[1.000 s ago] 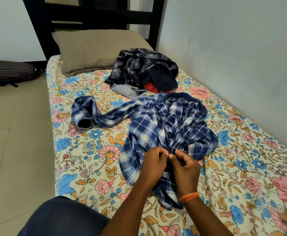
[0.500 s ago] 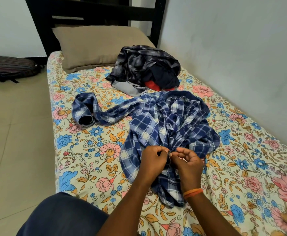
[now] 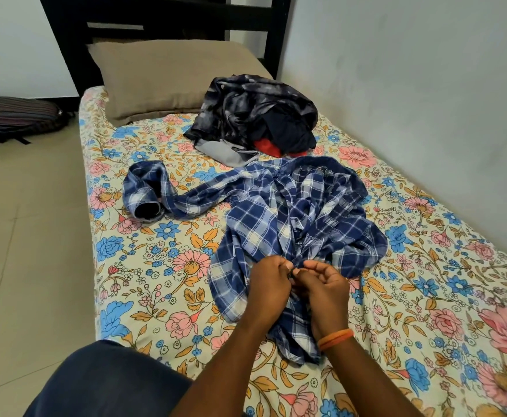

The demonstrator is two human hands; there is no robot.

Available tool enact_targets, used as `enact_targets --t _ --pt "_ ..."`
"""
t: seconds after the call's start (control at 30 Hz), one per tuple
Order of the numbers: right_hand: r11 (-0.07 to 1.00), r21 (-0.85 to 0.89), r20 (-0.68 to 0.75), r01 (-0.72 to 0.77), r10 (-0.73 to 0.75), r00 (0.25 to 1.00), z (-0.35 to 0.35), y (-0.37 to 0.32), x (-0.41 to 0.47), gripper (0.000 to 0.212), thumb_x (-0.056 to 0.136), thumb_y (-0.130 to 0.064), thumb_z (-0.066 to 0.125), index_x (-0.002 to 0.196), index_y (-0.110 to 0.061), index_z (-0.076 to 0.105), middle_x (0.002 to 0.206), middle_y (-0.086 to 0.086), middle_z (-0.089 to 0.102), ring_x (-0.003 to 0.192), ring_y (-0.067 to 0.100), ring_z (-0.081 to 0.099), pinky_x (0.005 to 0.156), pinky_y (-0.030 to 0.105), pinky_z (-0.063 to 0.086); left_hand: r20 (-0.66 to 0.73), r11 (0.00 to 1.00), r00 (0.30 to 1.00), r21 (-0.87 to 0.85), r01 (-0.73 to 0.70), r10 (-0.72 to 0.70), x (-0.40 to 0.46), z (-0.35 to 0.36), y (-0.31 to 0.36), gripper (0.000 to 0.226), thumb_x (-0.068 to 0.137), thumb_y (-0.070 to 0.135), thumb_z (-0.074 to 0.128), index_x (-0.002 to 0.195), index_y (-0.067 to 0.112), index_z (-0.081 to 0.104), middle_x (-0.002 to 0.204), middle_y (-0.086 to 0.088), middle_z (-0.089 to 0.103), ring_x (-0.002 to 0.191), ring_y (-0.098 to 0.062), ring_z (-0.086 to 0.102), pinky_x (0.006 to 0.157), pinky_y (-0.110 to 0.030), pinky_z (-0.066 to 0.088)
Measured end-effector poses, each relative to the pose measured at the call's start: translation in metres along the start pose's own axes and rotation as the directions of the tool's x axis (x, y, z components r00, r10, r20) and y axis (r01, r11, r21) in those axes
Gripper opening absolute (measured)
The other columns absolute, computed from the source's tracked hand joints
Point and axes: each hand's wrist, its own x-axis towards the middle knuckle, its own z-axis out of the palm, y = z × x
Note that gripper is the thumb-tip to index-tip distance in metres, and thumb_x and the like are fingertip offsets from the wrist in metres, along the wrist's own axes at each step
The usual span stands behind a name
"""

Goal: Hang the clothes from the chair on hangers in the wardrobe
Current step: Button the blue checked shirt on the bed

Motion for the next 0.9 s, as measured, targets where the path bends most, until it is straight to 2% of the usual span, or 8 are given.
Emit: enact_targets --t 0.13,0.23,0.3,0.5,0.57,0.67,0.77,0.9 --pt "0.999 0.021 0.060 -0.049 0.048 0.997 -0.003 -0.004 0.002 0.018 0.086 0.007 0.066 0.102 -0.001 0.064 0.083 0.020 0.073 0.071 0.029 0.071 0.071 0.040 0.060 0.046 0.999 0.999 0.038 -0.023 0.021 0.005 -0.002 -0.004 0.030 0.102 0.016 0.050 0.076 0.007 0.063 0.071 -0.003 0.062 0.063 -0.014 0.057 0.061 -0.036 0.047" --pt "0.998 -0.008 0.138 -0.064 0.065 0.988 -0.009 -0.007 0.005 0.019 0.088 0.006 0.064 0.105 -0.002 0.064 0.087 0.019 0.072 0.073 0.028 0.070 0.072 0.038 0.060 0.093 1.000 0.996 -0.027 -0.011 0.014 0.005 -0.009 -0.003 0.028 0.100 0.015 0.054 0.073 0.012 0.060 0.063 0.008 0.054 0.053 0.000 0.048 0.053 -0.015 0.035" --pt "0.992 -0.126 0.171 -0.014 0.036 0.985 -0.010 -0.008 0.006 0.018 0.089 0.005 0.064 0.105 -0.004 0.064 0.089 0.018 0.072 0.074 0.027 0.071 0.070 0.035 0.061 0.075 1.000 0.997 -0.008 -0.009 0.010 0.005 -0.009 -0.004 0.027 0.100 0.016 0.055 0.073 0.016 0.059 0.064 0.010 0.054 0.054 0.001 0.049 0.051 -0.013 0.034" --pt "0.992 -0.096 -0.037 -0.077 0.074 0.997 -0.005 -0.021 0.025 0.008 0.092 -0.009 0.066 0.093 -0.001 0.066 0.080 0.017 0.065 0.060 0.022 0.062 0.049 0.030 0.054 0.072 0.980 0.993 0.170 -0.107 0.096 -0.004 0.003 -0.001 0.023 0.101 0.023 0.052 0.084 0.012 0.064 0.080 0.000 0.062 0.073 -0.016 0.056 0.069 -0.039 0.049" --pt "0.989 -0.106 -0.045 -0.099 0.095 0.994 -0.003 -0.026 0.034 0.018 0.089 -0.016 0.072 0.091 0.002 0.067 0.076 0.016 0.064 0.059 0.025 0.059 0.048 0.029 0.053 0.087 0.964 0.987 0.217 -0.152 0.136 -0.005 0.003 -0.001 0.021 0.100 0.026 0.053 0.087 0.014 0.064 0.085 0.000 0.061 0.078 -0.017 0.056 0.075 -0.042 0.050" --pt "0.986 -0.082 -0.053 -0.144 0.140 0.989 0.003 -0.031 0.044 0.014 0.091 -0.013 0.070 0.084 -0.003 0.064 0.076 0.013 0.061 0.061 0.023 0.057 0.047 0.029 0.053 0.092 0.931 0.977 0.298 -0.209 0.190 -0.003 0.002 -0.002 0.015 0.096 0.033 0.058 0.103 0.019 0.058 0.104 0.003 0.053 0.090 -0.014 0.055 0.084 -0.038 0.051" --pt "0.982 -0.006 -0.118 -0.188 0.186 0.975 0.005 -0.031 0.051 0.013 0.095 -0.011 0.063 0.083 -0.007 0.062 0.079 0.011 0.062 0.066 0.025 0.060 0.049 0.030 0.050 0.024 0.960 0.979 0.190 -0.204 0.203 0.009 0.000 0.004 0.036 0.091 0.039 0.065 0.120 0.022 0.053 0.117 0.006 0.045 0.102 -0.009 0.053 0.090 -0.026 0.047" --pt "0.978 0.057 -0.154 -0.201 0.207 0.966 0.003 -0.027 0.059 0.013 0.094 -0.007 0.062 0.082 -0.012 0.059 0.078 0.007 0.063 0.069 0.024 0.061 0.051 0.030 0.048 -0.187 0.996 0.979 -0.026 -0.088 0.081 0.045 -0.004 0.010 0.021 0.100 0.023 0.056 0.116 0.016 0.067 0.114 -0.001 0.061 0.094 -0.009 0.058 0.086 -0.023 0.047"
